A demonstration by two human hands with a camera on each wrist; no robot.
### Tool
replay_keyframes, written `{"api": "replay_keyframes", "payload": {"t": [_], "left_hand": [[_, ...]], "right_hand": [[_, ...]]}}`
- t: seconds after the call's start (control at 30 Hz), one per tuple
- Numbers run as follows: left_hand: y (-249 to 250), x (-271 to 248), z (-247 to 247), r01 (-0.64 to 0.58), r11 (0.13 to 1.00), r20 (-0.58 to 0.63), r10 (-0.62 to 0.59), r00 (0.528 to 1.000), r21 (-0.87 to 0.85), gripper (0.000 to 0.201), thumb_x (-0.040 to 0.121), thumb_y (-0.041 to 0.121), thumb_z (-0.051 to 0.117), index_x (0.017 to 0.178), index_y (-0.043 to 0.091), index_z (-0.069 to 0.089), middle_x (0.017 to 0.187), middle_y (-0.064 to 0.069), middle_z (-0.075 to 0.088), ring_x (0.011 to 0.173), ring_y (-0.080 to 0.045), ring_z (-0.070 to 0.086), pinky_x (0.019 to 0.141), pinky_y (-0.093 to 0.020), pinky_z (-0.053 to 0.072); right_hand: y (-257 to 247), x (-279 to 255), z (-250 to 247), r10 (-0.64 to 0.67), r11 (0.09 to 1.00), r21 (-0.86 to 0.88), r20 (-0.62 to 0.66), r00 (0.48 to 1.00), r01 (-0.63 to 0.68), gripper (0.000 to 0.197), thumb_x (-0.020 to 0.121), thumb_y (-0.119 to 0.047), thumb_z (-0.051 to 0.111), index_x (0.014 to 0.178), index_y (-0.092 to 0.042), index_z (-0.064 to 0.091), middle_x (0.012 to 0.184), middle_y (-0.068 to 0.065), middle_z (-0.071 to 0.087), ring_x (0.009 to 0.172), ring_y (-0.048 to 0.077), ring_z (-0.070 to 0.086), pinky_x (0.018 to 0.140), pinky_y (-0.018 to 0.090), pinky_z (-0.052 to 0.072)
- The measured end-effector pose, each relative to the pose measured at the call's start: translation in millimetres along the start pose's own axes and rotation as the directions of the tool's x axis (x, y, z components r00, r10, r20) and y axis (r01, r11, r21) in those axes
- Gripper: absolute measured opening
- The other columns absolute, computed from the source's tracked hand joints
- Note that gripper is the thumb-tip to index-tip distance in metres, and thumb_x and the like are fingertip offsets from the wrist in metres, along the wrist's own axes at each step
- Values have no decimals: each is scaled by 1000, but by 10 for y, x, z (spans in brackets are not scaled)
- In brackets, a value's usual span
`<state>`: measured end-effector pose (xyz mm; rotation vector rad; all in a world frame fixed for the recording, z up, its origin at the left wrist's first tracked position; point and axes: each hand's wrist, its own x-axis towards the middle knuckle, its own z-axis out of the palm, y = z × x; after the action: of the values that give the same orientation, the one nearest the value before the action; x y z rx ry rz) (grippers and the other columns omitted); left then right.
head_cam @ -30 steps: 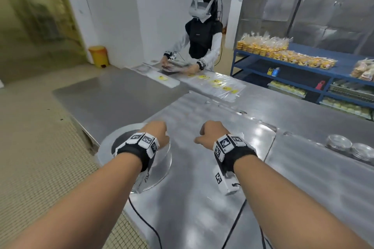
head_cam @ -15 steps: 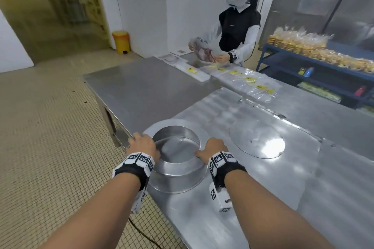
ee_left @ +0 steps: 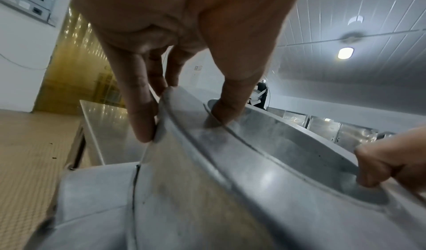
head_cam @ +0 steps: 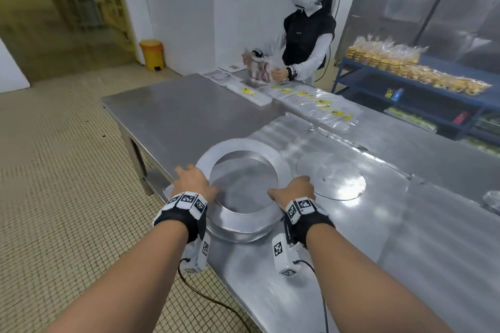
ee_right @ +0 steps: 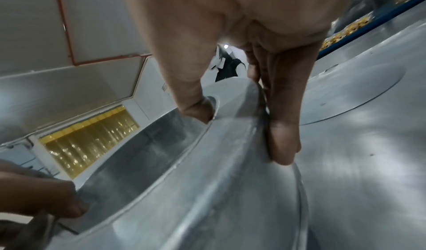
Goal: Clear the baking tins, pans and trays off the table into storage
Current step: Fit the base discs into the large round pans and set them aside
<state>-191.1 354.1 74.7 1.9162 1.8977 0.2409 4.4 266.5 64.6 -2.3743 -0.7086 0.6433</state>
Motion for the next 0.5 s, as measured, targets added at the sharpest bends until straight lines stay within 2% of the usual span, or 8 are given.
{"api": "replay_keyframes", "payload": {"t": [0.07,0.13,0.23,0.27,0.33,0.4,0.43,0.5], "left_hand": [[140,-180,-7,-2,998,-12,1,1000,-71,81,74,35,80,132,-3,38,133,-21,41,115,-41,56,94,-44,48],[282,-364,12,-9,986,-10,7,1000,-168,86,73,32,82,134,-4,33,136,-21,39,116,-41,55,93,-43,47],[461,-532,97,-4,938,60,27,998,-346,83,73,30,82,132,-4,34,130,-21,48,113,-39,57,90,-39,50],[534,-575,121,1,908,111,50,993,-418,86,70,38,83,130,-4,38,123,-20,54,109,-38,60,86,-39,55],[660,-600,212,43,816,203,92,975,-576,102,53,69,80,122,-1,52,110,-21,66,96,-38,68,72,-49,62],[741,-471,474,108,728,277,116,954,-677,119,39,93,67,120,7,60,108,-24,68,92,-40,70,68,-56,61],[835,-592,510,160,676,335,136,932,-719,118,41,98,60,121,10,61,106,-22,69,92,-40,71,71,-57,60],[1016,-964,428,260,579,439,191,878,-773,98,65,93,45,117,13,64,103,-16,68,90,-36,70,71,-50,61]], "right_hand": [[130,-71,-196,-12,1000,10,-64,998,12,71,62,-30,83,108,-6,35,97,8,50,97,35,64,77,36,56],[282,-153,-381,-17,999,34,-128,992,21,71,64,-28,82,110,-7,33,96,8,50,95,35,64,77,37,55],[580,-302,-665,-23,994,97,-236,971,48,68,64,-29,80,105,-11,29,94,7,52,92,35,63,75,34,51],[691,-347,-768,-25,991,122,-278,960,61,67,64,-29,81,103,-12,29,94,7,53,91,34,62,75,33,50],[928,-446,-982,-29,981,169,-358,933,95,67,63,-29,82,102,-13,30,97,6,56,93,32,62,75,31,46],[1176,-552,-1188,-33,973,195,-423,905,127,66,63,-29,82,103,-14,32,103,7,58,93,31,61,74,31,43],[1321,-625,-1305,-32,970,199,-453,891,136,65,63,-28,81,103,-14,32,104,7,57,92,31,60,75,33,45],[1545,-739,-1480,-28,966,210,-496,868,151,62,63,-28,80,102,-16,33,103,5,54,88,30,58,77,38,49]]}}
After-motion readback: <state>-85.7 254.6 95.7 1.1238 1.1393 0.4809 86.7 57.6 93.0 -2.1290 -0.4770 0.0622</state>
